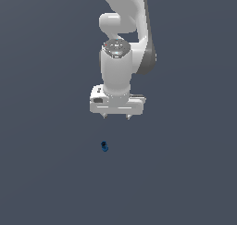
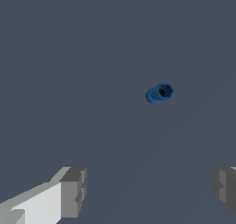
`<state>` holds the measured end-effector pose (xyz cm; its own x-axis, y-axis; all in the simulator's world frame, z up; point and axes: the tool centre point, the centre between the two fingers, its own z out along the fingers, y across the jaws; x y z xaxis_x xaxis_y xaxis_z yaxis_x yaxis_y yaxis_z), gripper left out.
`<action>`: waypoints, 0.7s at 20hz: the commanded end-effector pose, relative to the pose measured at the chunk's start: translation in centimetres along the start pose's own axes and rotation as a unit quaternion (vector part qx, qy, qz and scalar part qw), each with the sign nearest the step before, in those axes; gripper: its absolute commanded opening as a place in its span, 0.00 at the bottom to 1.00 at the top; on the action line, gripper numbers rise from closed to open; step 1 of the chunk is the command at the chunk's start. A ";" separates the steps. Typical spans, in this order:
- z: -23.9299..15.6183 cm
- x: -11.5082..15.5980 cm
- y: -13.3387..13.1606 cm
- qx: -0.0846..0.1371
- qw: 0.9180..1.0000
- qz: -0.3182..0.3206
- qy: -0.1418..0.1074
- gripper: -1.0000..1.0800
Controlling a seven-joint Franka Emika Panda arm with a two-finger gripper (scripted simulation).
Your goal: Pick up the object and move it to a goal position.
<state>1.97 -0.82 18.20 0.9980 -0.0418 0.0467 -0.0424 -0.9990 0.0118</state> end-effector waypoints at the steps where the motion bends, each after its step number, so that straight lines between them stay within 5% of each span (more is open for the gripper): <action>1: 0.4 0.4 0.2 0.001 1.000 0.016 -0.001 0.96; 8: 2.0 2.1 1.3 0.003 0.996 0.090 -0.007 0.96; 14: 4.3 4.0 2.8 0.003 0.983 0.183 -0.013 0.96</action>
<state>5.58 -3.40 14.71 0.9353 -0.3529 0.0240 -0.3529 -0.9356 -0.0061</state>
